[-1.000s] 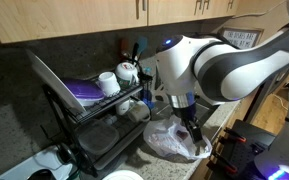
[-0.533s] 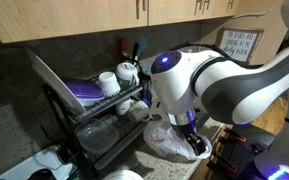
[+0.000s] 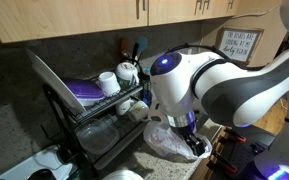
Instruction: Move the black object from the black bowl to the white bowl
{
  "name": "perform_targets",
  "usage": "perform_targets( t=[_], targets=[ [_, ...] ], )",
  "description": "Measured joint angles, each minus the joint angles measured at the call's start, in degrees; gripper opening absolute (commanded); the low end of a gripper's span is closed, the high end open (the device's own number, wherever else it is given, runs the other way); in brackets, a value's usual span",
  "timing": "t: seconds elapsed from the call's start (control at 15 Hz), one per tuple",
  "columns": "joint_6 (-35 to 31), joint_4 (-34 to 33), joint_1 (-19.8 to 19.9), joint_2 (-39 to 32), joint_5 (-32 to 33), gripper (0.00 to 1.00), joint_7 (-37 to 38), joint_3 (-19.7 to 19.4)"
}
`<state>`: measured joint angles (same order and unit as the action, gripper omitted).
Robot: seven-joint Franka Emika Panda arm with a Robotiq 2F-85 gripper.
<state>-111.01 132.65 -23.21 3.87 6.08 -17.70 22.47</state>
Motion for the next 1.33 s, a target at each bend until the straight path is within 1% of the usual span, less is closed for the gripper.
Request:
perform_targets(
  t=[0.13,0.33,0.53,0.73,1.0,1.2,1.33],
  targets=[
    [0.00,0.00,-0.03,-0.17,-1.26,1.00,0.39,0.14],
    [-0.94,0.00,-0.60,-0.67,-6.02,1.00,0.47,0.84],
    [-3.30,0.00,-1.65,-1.59,-11.17,1.00,0.47,1.57],
    [-9.38,0.25,-2.68,-2.77,-14.56,1.00,0.47,2.74],
    [-18.93,1.31,-4.26,-4.71,-14.87,1.00,0.13,4.68],
    [-22.85,1.82,-5.11,-6.81,-15.56,1.00,-0.56,5.88],
    [-24.60,1.86,-5.15,-8.57,-17.07,1.00,-2.98,6.50]
  ],
)
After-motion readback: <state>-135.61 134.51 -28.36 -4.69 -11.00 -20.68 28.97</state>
